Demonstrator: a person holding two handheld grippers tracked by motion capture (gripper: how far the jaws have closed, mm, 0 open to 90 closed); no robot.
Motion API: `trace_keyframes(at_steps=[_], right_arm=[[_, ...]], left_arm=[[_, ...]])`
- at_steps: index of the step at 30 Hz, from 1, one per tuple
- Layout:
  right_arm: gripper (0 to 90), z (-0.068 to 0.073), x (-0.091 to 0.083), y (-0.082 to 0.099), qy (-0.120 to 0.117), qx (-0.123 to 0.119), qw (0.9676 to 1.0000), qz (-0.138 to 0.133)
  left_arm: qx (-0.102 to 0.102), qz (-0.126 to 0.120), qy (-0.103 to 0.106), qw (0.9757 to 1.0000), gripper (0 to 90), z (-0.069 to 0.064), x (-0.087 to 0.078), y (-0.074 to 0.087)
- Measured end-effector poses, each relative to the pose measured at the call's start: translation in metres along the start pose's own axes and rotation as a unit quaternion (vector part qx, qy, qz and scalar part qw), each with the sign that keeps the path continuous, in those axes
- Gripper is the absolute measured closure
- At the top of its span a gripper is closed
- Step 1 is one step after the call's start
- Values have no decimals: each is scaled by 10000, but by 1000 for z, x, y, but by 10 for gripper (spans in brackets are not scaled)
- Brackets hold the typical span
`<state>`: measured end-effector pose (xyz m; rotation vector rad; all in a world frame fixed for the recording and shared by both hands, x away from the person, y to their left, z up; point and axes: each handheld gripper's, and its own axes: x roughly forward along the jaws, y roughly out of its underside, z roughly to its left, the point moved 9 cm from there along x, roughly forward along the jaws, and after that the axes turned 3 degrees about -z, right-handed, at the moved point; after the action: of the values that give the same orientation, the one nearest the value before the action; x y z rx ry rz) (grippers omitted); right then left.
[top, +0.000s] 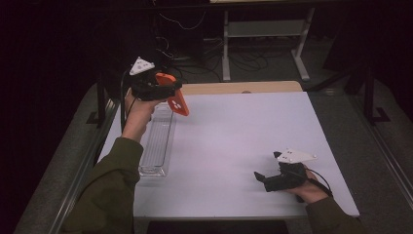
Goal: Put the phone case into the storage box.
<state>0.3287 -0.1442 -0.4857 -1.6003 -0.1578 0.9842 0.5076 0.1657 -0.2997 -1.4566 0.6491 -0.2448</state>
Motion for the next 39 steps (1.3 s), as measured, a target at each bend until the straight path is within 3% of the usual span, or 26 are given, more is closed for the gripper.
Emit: trace_keyframes(at_steps=[7,13,20,28,39], right_arm=[[0,0,0,0,2,-19,10000,-6],[0,0,0,0,2,-28,10000,-11],[0,0,0,0,-9,-65,10000,-13],[0,0,0,0,-11,-25,10000,9],[0,1,-1,0,-24,-45,10000,15]], left_arm=[[-94,53,-467,9989,142,21,0,4],[-96,145,-888,9959,142,39,1,9],[-104,312,-1376,9899,141,55,4,17],[-53,694,-1858,9801,141,65,12,31],[-102,925,-2129,9726,140,73,26,48]])
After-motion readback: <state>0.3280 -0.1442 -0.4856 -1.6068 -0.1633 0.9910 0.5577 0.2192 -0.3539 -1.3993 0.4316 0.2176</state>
